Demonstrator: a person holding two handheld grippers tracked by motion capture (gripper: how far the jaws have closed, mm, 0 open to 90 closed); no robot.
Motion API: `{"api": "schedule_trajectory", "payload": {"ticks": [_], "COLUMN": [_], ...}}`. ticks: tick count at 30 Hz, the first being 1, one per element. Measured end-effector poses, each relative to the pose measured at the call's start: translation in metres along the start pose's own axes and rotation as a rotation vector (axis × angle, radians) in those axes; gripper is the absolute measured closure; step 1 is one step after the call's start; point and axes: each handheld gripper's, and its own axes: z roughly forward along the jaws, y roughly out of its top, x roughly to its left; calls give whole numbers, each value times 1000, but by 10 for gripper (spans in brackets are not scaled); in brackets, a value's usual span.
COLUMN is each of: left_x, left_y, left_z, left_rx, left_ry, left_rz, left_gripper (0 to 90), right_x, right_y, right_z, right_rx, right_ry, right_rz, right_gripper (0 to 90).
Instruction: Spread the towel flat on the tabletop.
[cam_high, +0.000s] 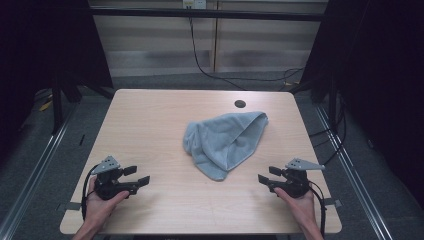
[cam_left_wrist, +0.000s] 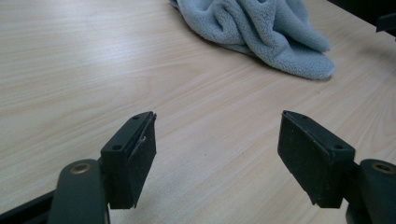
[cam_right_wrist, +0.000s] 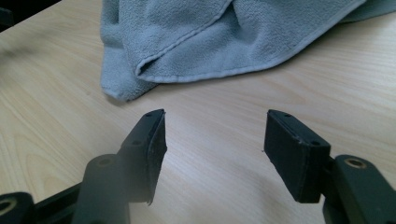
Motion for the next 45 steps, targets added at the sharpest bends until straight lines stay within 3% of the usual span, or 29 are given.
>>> {"api": "schedule_trajectory", "payload": {"ticks": [6,11,15,19,24,31,35,37,38,40,42,45], "left_x": [0,1,3,5,7,10,8,8,8,7,7,7], "left_y": [0,0,1,1,1,0,0,0,0,0,0,0], "left_z": [3,6,5,3,1,-2,0,0,1,1,1,1], "left_rx": [11,8,-13,-19,-23,-29,-17,-14,-10,-7,-11,-12], "left_ry": [1,-4,18,15,10,16,-5,-3,-3,-4,-3,-1], "left_rz": [8,5,-9,-13,-15,-25,-4,-4,-7,-2,-2,-2], "left_gripper": [279,279,280,280,279,277,277,276,276,275,276,275], "right_x": [-2,-6,-6,-11,-33,-44,-47,-47,-46,-45,-43,-39], "right_y": [16,40,58,71,92,90,77,75,75,75,71,64], "right_z": [14,44,63,76,100,125,144,144,142,140,138,134], "right_rx": [-3,14,24,22,31,67,152,140,153,162,149,128], "right_ry": [17,48,60,27,-2,-7,-20,-31,-58,-59,-27,6], "right_rz": [-11,-34,-56,-65,-45,-18,-54,-60,-68,-88,-82,-69], "right_gripper": [333,279,268,254,235,258,385,431,581,692,774,816]}}
